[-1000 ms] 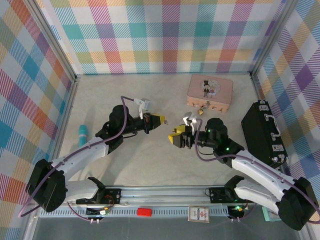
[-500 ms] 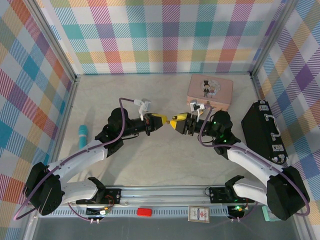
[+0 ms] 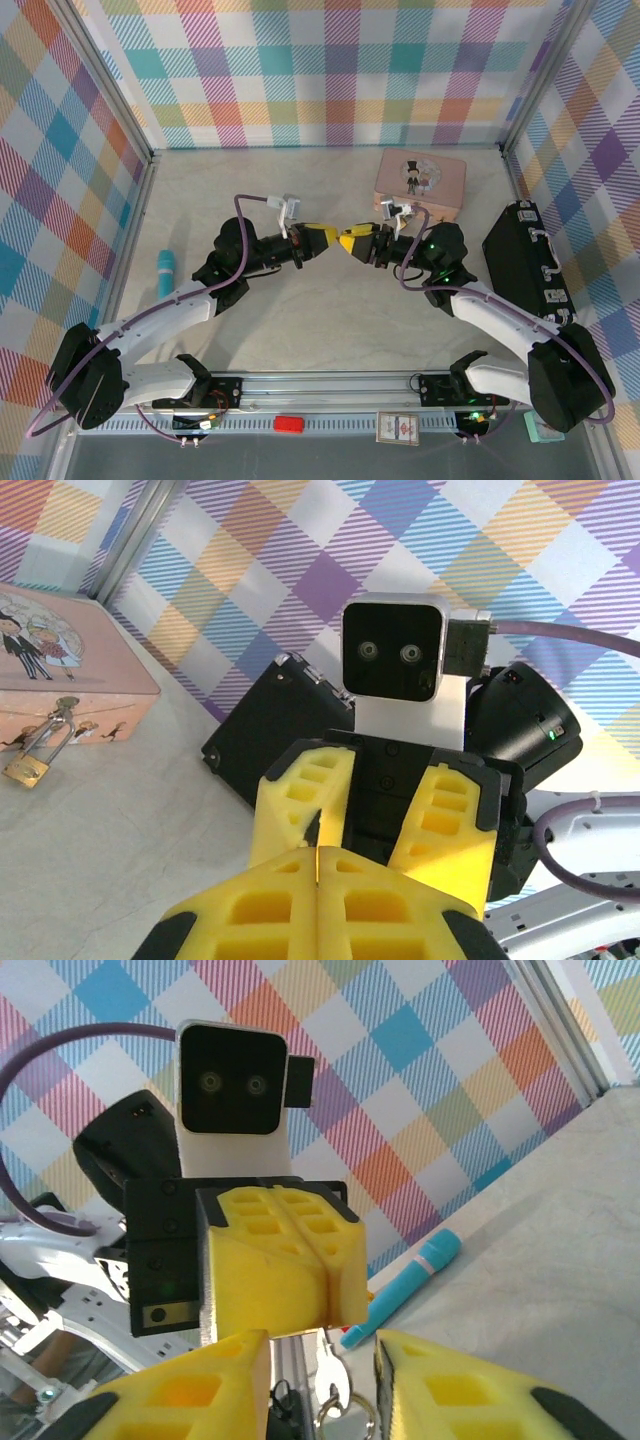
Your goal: Unlock the padlock with the key
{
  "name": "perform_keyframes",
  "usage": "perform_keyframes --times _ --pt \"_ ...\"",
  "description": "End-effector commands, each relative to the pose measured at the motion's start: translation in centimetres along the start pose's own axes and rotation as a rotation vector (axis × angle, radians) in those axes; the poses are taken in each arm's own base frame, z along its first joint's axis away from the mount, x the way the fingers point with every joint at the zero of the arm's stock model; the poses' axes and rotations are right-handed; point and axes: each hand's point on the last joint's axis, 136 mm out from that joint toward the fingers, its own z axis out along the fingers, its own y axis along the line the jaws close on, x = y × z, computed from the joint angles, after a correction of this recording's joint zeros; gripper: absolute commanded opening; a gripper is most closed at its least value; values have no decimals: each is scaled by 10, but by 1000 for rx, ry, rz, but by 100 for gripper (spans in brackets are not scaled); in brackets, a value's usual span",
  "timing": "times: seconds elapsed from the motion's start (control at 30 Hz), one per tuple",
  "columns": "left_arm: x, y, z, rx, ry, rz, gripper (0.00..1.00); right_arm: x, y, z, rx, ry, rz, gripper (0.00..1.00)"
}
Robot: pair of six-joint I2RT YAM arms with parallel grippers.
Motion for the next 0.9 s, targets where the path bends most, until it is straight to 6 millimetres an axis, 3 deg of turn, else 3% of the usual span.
perform_keyframes --times 0.0,0.33,0.87 --pt "-15 -13 4 47 -43 8 0 -8 16 -1 -52 -19 -43 30" --pt "-17 -20 4 66 -51 10 0 -3 12 -1 -49 -4 -20 23" --pt "-15 -22 7 81 -48 12 0 7 2 0 -35 7 13 26"
